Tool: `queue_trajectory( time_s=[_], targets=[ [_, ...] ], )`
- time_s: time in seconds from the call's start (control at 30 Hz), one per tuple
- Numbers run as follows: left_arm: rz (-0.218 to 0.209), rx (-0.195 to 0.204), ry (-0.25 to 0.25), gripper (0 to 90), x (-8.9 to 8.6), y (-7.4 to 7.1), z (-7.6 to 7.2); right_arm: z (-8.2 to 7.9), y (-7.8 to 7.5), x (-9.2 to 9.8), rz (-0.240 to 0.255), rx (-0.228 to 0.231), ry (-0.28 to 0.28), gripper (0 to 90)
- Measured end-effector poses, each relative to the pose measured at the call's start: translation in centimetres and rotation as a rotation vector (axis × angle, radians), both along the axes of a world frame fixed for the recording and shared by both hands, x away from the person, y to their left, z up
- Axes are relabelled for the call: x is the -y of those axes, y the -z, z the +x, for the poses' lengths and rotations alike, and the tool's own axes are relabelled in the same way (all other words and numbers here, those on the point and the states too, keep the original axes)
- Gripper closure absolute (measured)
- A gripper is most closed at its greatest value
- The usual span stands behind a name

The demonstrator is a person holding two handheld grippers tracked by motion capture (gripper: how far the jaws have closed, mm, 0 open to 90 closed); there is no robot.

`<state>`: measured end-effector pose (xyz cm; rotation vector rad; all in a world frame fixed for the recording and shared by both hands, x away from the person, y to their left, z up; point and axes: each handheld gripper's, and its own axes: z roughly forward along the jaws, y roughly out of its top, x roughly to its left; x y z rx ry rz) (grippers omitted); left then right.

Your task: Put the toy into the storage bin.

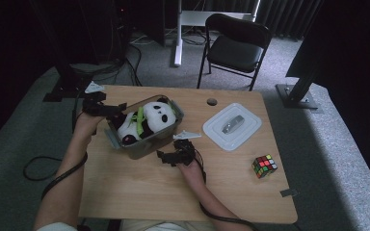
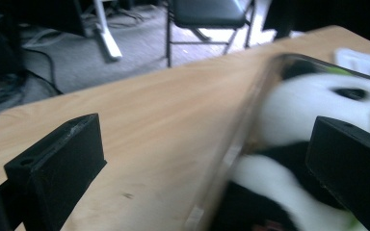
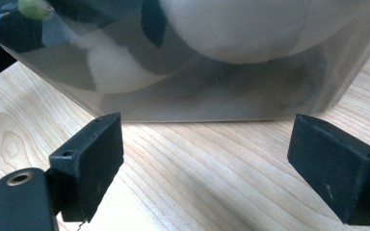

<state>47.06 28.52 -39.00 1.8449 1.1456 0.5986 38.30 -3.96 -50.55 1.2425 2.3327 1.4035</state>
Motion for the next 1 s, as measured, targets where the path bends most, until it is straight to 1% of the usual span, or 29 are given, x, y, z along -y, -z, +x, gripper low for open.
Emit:
queue_trajectory(
  time_s=[0.03,0.07,0.1,0.13,0.17,0.23,0.27,0.3,0.33,0.37,0.4,0.47,0.5,0.57,0.6,0.63,0.67,0.7,0.73,0.77,0.8,0.87,0.93,1.0],
  targets=[
    [0.004,0.010,-0.018,0.6,-0.4,0.2,0.3,0.0,0.0,0.0,-0.001,0.000,0.000,12.1],
    [0.012,0.004,-0.036,0.6,-0.9,0.5,0.7,0.0,0.1,0.0,0.002,0.000,-0.001,12.1],
    [0.016,-0.011,-0.070,0.6,-1.6,1.2,1.4,0.0,0.1,0.0,0.001,-0.004,-0.002,12.1],
    [0.002,-0.019,-0.085,0.6,-2.0,1.6,1.7,0.0,0.2,0.0,-0.001,-0.005,-0.002,12.1],
    [-0.010,-0.026,-0.114,0.6,-2.4,2.0,2.0,0.0,0.2,0.0,0.001,-0.006,-0.003,12.1],
    [0.000,-0.034,-0.137,0.6,-3.0,2.9,2.3,0.0,0.2,0.1,-0.001,-0.003,-0.001,12.1],
    [0.008,-0.045,-0.150,0.6,-3.1,3.3,2.4,0.0,0.2,0.1,0.000,-0.004,0.000,12.1],
    [-0.004,-0.043,-0.139,0.6,-3.2,3.6,2.3,0.0,0.3,0.2,0.003,-0.009,0.000,12.1],
    [-0.012,-0.050,-0.118,0.6,-3.2,3.9,2.3,0.0,0.3,0.2,0.003,-0.009,0.001,12.1],
    [-0.013,-0.046,-0.112,0.6,-3.2,4.2,2.2,0.0,0.3,0.3,-0.001,-0.007,0.003,12.1],
    [-0.005,-0.055,-0.119,0.6,-3.2,4.4,2.2,0.0,0.3,0.4,-0.001,-0.010,0.005,12.1],
    [-0.021,-0.067,-0.123,0.6,-3.3,4.6,2.1,0.1,0.4,0.5,0.000,-0.012,0.007,12.1],
    [-0.008,-0.062,-0.145,0.6,-3.4,4.6,2.1,0.1,0.5,0.5,-0.003,-0.014,0.008,12.1],
    [-0.002,-0.050,-0.182,0.6,-3.6,4.7,2.2,0.1,0.5,0.5,0.003,-0.016,0.008,12.1],
    [0.008,-0.044,-0.217,0.6,-3.8,4.7,2.2,0.0,0.5,0.5,0.000,-0.017,0.007,12.1],
    [0.029,-0.043,-0.241,0.6,-4.0,4.9,2.4,0.0,0.5,0.5,-0.001,-0.016,0.006,12.1],
    [0.035,-0.051,-0.252,0.6,-4.1,5.1,2.5,0.0,0.6,0.5,0.002,-0.016,0.004,12.1],
    [0.032,-0.059,-0.256,0.6,-4.2,5.4,2.7,0.0,0.6,0.5,-0.001,-0.017,0.004,12.1],
    [0.039,-0.076,-0.255,0.6,-4.3,5.8,2.8,0.0,0.6,0.4,-0.005,-0.017,0.004,12.1],
    [0.001,-0.088,-0.251,0.6,-4.5,6.1,3.0,0.0,0.6,0.5,-0.002,-0.019,0.004,12.1],
    [-0.023,-0.092,-0.257,0.6,-4.6,6.4,3.1,0.0,0.6,0.5,0.002,-0.021,0.005,12.1],
    [0.004,-0.103,-0.277,0.6,-4.8,7.0,3.4,0.1,0.6,0.5,0.001,-0.019,0.005,12.1],
    [-0.012,-0.121,-0.288,0.6,-4.9,7.6,3.7,0.1,0.6,0.6,0.002,-0.021,0.006,12.1],
    [-0.015,-0.133,-0.292,0.6,-4.9,8.2,3.8,0.1,0.7,0.8,0.001,-0.020,0.008,12.1]
  ],
)
